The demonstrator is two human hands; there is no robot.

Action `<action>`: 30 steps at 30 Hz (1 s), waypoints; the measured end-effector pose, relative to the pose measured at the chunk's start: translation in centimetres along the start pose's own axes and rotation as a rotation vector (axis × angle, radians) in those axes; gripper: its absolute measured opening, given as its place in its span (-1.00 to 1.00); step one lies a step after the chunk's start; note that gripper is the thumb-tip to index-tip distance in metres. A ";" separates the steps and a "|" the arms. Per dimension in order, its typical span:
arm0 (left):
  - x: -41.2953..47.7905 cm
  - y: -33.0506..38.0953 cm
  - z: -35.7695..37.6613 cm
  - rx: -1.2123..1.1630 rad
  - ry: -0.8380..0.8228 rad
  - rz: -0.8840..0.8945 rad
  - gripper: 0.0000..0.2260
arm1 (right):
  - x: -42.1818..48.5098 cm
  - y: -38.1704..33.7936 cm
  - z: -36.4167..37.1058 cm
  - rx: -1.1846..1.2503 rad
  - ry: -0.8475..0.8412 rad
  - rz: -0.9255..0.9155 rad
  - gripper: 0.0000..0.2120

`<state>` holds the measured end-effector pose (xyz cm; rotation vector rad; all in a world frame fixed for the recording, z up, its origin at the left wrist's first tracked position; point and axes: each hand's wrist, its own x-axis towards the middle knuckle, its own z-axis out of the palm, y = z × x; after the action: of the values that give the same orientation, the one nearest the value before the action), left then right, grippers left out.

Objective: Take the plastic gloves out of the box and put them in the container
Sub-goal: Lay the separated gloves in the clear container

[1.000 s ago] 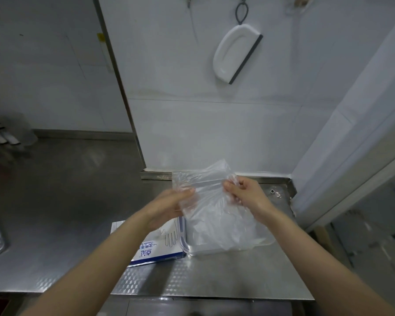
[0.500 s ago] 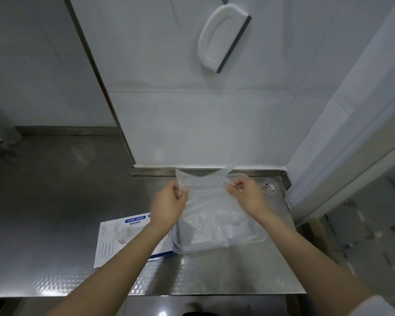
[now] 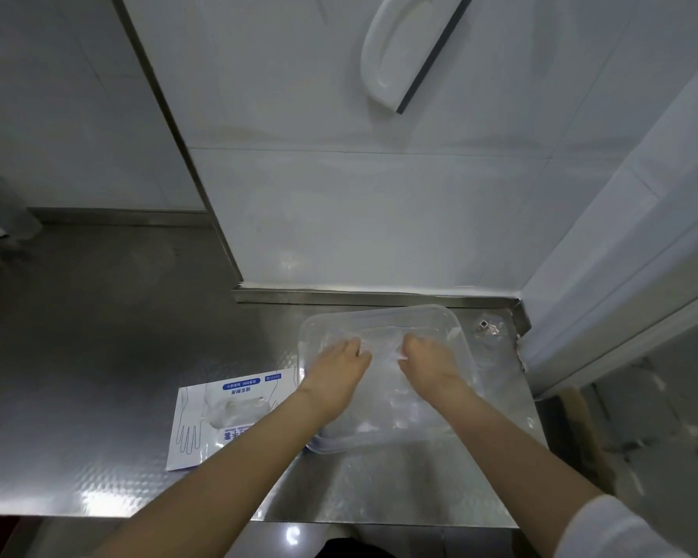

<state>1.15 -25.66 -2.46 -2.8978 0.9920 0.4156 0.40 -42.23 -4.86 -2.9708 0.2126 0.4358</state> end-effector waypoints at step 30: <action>0.9 0.3 1.6 0.275 -0.313 0.052 -0.52 | -1.4 0.0 0.4 -0.154 -0.226 -0.159 -0.53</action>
<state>1.29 -26.20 -4.25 -2.4720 0.9858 0.6542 -1.06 -41.95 -4.78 -3.0206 -0.0846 0.7928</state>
